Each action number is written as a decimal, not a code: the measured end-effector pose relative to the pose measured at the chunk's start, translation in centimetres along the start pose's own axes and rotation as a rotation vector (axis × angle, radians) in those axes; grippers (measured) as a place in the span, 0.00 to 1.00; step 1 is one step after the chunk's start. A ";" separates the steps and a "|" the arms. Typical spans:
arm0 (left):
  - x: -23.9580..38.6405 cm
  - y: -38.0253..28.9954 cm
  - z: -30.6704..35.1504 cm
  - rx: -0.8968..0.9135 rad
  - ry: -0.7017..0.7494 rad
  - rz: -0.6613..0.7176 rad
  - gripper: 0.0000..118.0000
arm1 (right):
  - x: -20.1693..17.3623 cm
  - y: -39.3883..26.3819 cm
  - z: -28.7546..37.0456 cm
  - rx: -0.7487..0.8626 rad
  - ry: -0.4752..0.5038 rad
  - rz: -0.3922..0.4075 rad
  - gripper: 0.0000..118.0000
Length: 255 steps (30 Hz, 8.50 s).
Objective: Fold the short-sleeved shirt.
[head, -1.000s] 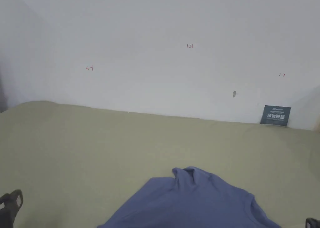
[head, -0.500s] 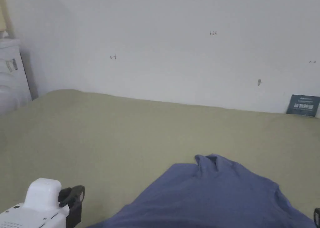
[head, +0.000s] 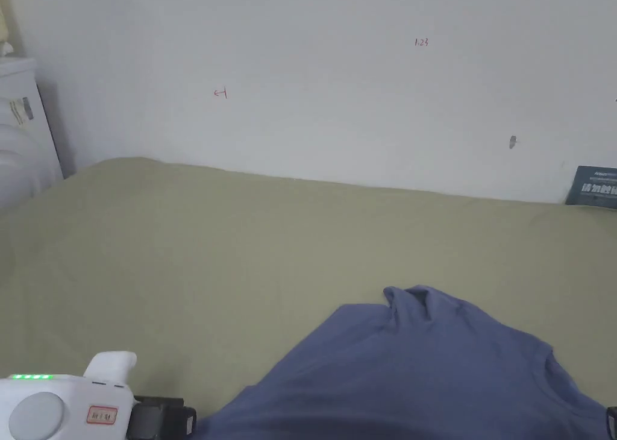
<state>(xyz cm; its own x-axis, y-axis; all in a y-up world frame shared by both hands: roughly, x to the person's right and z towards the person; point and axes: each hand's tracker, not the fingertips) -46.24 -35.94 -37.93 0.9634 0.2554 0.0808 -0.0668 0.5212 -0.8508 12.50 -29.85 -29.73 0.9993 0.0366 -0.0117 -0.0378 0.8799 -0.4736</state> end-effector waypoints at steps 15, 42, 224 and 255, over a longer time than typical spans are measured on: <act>2.0 -2.3 -1.8 0.004 0.083 -0.123 0.03 | 0.4 2.6 -9.8 -0.130 0.067 0.063 0.06; 1.4 -1.7 -4.0 -0.011 0.036 -0.049 0.03 | -1.4 12.9 -42.2 -0.587 0.228 0.402 0.83; 4.5 -9.0 4.4 0.084 0.030 -0.030 0.93 | 7.0 -9.4 5.9 -0.371 -0.078 -0.168 0.06; 4.5 -6.5 3.3 0.117 -0.033 0.095 0.09 | 5.4 -8.9 3.8 -0.234 -0.030 -0.038 0.07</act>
<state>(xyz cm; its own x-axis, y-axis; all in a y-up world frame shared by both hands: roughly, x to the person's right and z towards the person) -42.34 -35.50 -30.37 0.9424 0.3338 0.0215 -0.1888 0.5839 -0.7895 18.16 -35.68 -22.21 0.9992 0.0224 0.0342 0.0060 0.7474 -0.6643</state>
